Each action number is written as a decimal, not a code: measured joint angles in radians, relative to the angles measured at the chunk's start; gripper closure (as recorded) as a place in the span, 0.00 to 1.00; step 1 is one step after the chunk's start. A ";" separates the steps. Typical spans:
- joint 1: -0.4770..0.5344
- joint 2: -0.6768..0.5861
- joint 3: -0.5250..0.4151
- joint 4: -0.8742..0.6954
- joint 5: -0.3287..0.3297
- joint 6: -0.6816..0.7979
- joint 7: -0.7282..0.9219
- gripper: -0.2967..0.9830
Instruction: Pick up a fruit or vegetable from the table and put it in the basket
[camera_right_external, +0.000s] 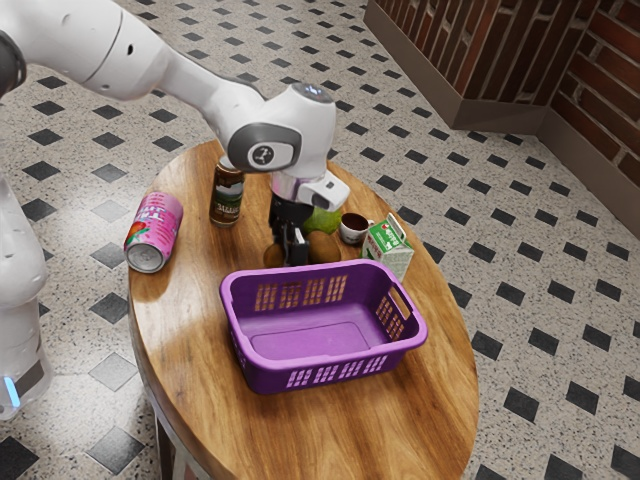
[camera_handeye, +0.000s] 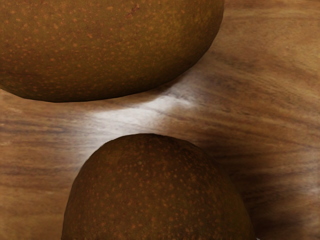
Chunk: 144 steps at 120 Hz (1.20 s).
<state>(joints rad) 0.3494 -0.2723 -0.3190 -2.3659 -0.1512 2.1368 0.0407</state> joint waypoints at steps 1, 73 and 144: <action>0.000 -0.001 0.000 0.000 0.000 0.000 0.000 0.50; -0.150 -0.038 -0.007 0.272 0.033 -0.157 -0.017 0.51; -0.247 -0.279 -0.051 0.361 0.117 -0.304 -0.026 0.29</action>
<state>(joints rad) 0.1025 -0.5515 -0.3703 -2.0050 -0.0343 1.8324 0.0144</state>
